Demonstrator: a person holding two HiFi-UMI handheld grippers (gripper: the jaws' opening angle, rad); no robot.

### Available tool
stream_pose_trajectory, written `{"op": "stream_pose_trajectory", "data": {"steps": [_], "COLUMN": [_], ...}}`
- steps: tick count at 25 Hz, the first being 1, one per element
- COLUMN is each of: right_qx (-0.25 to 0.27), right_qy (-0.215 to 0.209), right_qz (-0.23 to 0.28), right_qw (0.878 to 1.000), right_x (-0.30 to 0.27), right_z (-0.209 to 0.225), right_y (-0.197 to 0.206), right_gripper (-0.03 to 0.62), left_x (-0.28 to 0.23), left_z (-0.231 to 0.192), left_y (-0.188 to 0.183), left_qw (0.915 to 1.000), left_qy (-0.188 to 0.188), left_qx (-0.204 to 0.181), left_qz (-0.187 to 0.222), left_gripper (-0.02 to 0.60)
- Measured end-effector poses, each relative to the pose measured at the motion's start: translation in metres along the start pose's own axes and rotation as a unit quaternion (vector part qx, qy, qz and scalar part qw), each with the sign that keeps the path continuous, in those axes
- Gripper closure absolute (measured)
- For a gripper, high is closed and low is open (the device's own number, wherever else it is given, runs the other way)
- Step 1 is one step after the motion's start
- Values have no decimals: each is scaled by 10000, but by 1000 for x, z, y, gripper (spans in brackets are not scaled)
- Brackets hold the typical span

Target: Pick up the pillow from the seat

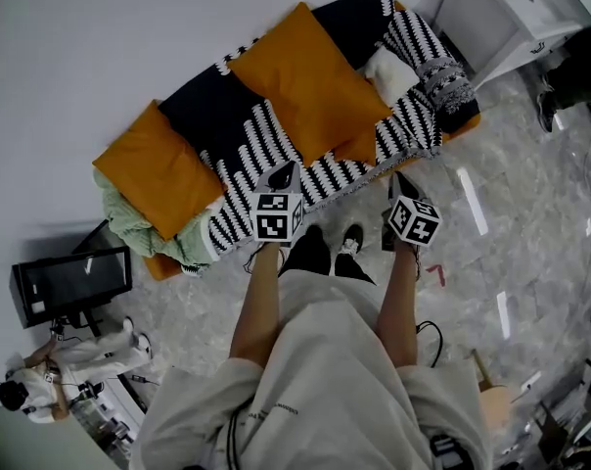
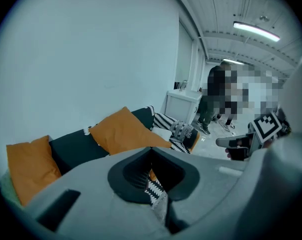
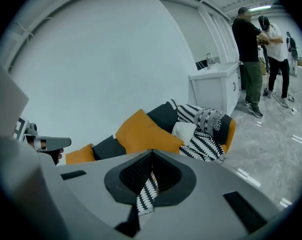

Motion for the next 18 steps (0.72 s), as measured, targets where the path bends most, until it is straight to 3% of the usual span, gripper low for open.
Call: {"op": "stream_pose_trajectory", "data": {"steps": [11, 18], "right_qx": [-3, 404], "right_qy": [366, 496], "right_qz": [100, 108], "right_qw": [9993, 9979], "right_x": [-22, -35], "right_z": [37, 53], "right_y": [-21, -59], "right_gripper": [586, 587], "left_x": [-68, -107], "left_z": [10, 4], "left_y": [-26, -39], "left_qw": [9989, 9985], "left_qy": [436, 529], "left_qx": [-171, 151], "left_qz": [36, 51], "left_gripper": [572, 572]}}
Point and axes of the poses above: the fingertips, and each gripper's own axes: x backward along the fingers, z to its right, y out of its underside, the point moved 5 cm from there along x, backward along the fingers, and after that the axes turned 9 degrees about y, right-handed, at the moved point
